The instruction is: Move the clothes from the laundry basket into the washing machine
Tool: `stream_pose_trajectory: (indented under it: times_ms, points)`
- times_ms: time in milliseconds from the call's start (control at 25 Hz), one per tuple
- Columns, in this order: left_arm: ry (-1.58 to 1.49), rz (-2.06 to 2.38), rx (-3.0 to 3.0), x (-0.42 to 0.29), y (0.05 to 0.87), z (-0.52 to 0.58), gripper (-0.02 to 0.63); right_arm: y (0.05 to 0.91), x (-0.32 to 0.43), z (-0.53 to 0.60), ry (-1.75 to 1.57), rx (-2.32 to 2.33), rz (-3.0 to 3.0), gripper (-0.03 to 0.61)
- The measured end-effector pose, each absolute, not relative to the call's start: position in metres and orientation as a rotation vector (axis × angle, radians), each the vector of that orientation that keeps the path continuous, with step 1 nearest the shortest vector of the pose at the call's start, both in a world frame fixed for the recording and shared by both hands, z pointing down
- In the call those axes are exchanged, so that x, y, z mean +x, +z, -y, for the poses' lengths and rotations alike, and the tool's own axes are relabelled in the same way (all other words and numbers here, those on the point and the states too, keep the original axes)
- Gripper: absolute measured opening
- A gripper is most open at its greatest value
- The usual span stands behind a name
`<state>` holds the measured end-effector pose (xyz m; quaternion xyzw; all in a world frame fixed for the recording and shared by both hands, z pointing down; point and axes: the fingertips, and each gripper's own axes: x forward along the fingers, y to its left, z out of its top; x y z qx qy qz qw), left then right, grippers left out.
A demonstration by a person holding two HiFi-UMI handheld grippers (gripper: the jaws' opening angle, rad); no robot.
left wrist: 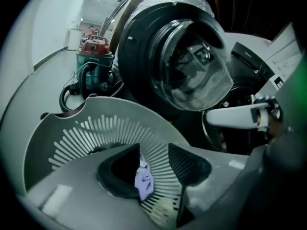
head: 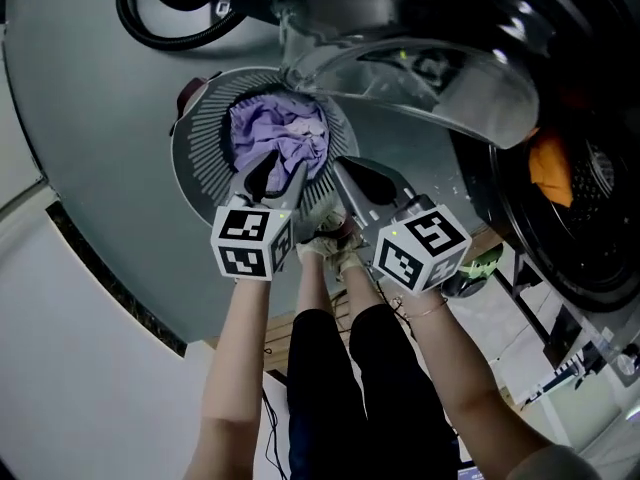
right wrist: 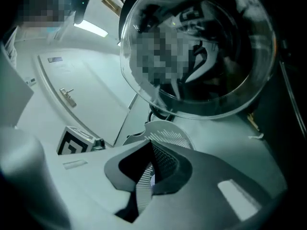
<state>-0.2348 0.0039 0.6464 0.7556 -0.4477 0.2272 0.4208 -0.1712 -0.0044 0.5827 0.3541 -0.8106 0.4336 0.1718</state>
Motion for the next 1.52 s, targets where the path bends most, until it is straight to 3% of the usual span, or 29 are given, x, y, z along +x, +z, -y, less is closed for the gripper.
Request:
stream_pose_trajectory:
  times_ms: [880,1000,1080,1520]
  points:
    - [0.833,1.165,1.513,-0.269,0.839,-0.037,0.235,0.633,-0.183,-0.006,1.184,0.971,2.315,0.028]
    - [0.864,1.232,1.463,-0.279,0.847,-0.039,0.165,0.631,-0.181,-0.008,1.190,0.976,2.336,0.028]
    - [0.895,1.234,1.447,-0.282,0.849,-0.044,0.040,0.631,-0.179,-0.011,1.197,0.986,2.333,0.028]
    - [0.645,1.288,1.514,-0.283,0.758,-0.033,0.023,0.594,-0.175,-0.014,1.119,1.039,2.334,0.028]
